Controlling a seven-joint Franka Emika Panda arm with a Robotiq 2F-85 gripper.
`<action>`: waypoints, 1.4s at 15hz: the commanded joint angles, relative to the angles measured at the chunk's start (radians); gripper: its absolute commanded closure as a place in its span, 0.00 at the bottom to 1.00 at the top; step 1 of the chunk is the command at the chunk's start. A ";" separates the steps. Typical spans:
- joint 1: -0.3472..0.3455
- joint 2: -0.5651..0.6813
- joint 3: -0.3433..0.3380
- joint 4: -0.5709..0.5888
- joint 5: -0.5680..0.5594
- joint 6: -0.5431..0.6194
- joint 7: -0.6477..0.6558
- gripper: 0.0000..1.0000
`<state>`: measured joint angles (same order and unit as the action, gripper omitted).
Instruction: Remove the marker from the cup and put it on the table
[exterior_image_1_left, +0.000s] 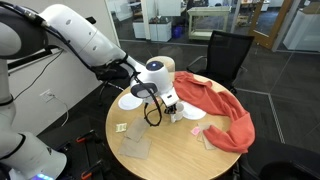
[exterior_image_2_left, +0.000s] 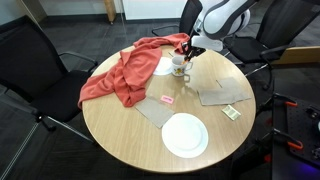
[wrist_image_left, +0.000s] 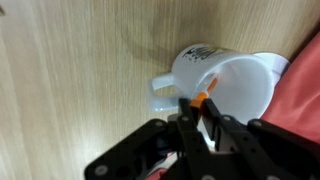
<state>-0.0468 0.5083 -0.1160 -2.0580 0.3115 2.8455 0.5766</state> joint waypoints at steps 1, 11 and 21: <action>0.023 -0.022 -0.023 0.008 -0.005 -0.035 0.006 0.96; 0.038 -0.132 -0.067 -0.045 -0.030 -0.076 0.001 0.97; -0.030 -0.398 -0.088 -0.220 -0.042 -0.098 0.001 0.97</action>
<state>-0.0582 0.2121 -0.1859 -2.1857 0.2936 2.7679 0.5761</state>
